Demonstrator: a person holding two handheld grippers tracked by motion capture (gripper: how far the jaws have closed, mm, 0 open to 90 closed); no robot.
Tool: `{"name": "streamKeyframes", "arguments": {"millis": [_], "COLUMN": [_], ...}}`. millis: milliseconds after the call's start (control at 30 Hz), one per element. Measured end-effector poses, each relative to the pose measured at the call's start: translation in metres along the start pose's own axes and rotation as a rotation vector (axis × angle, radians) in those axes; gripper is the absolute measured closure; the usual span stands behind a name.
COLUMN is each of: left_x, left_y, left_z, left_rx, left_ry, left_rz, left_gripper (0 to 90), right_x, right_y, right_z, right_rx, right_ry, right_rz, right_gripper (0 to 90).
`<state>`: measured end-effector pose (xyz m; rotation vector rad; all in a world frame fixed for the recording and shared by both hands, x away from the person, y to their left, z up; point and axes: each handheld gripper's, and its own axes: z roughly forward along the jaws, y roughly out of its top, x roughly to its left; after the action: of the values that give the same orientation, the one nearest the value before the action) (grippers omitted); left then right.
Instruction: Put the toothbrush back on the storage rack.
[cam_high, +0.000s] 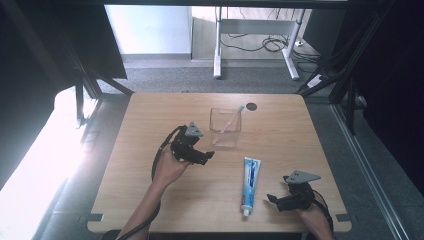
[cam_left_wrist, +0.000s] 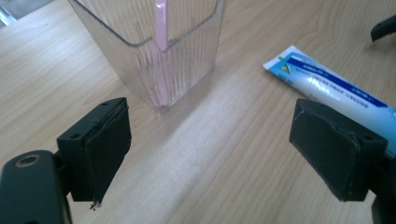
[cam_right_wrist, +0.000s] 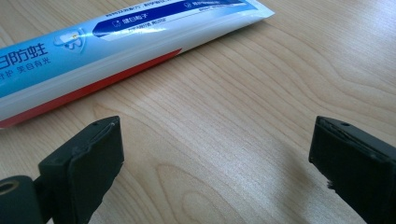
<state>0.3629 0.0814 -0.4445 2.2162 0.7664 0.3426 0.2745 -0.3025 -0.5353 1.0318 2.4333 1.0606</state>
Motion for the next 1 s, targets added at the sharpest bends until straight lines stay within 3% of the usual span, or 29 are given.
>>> {"name": "streamKeyframes", "arguments": {"millis": [300, 700, 1000], "left_x": [-0.007, -0.014, -0.02], "left_y": [-0.022, -0.05, -0.067], "left_z": [-0.006, -0.008, -0.009], "left_rx": [0.013, 0.004, 0.024], "left_ry": [0.014, 0.007, 0.002], "left_rz": [0.016, -0.008, -0.004], "left_gripper": [13.2, 13.3, 13.3], "right_x": [0.001, 0.002, 0.003], "right_y": [0.0, 0.0, 0.0], "right_z": [0.0, 0.001, 0.001], "right_rx": [0.003, 0.007, 0.011], "right_ry": [0.0, -0.002, -0.001], "right_rz": [-0.005, -0.004, -0.007], "right_gripper": [3.1, 3.1, 3.1]}}
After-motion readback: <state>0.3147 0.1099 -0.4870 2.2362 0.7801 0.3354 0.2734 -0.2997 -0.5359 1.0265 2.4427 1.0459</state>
